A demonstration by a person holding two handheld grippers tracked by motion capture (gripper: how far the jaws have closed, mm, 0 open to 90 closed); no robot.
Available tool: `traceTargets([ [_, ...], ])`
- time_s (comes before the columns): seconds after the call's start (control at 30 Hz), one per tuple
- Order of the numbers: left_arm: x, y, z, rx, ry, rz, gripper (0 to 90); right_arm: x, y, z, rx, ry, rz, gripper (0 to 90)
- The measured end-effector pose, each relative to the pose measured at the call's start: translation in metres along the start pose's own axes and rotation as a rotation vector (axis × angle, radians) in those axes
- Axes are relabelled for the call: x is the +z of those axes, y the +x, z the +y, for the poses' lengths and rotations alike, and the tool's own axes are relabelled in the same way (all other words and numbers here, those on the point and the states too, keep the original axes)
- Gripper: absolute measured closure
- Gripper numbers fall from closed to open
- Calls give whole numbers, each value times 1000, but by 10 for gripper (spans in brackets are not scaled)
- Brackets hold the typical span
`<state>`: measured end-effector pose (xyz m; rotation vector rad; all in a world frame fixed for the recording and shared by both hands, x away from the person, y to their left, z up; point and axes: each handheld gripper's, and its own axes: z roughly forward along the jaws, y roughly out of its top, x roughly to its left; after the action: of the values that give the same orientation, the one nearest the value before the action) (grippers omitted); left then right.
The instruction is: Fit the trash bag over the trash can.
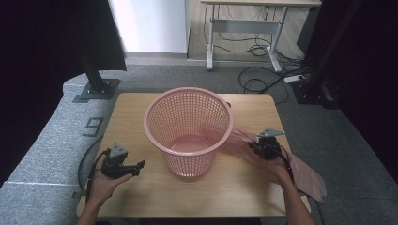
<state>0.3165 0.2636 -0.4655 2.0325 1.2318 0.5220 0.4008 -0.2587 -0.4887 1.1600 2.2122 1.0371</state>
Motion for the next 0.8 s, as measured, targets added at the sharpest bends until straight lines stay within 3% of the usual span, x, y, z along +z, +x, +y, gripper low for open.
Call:
traceTargets([
  [0.03, 0, 0, 0, 1, 0, 1, 195, -14, 0, 4, -15, -48, 15, 844],
  [0.07, -1, 0, 0, 2, -1, 0, 195, -14, 0, 4, -15, -48, 15, 844],
  [0.17, -2, 0, 1, -3, -6, 1, 195, -33, -1, 10, -15, -115, 38, 844],
  [0.23, -1, 1, 0, 1, -1, 2, 195, -47, -5, 15, 30, -176, 67, 844],
  [0.33, 0, 1, 0, 2, 2, 5, 195, -55, -6, 19, 54, -211, 91, 847],
  [0.43, 0, 0, 0, 2, 1, 4, 195, -56, -5, 20, 45, -212, 93, 847],
  [0.63, -1, 0, 0, 9, 4, 1, 195, -46, -3, 16, 34, -159, 103, 851],
  [0.8, 0, 0, 0, 6, 4, 2, 196, -53, -5, 18, 29, -192, 94, 854],
])
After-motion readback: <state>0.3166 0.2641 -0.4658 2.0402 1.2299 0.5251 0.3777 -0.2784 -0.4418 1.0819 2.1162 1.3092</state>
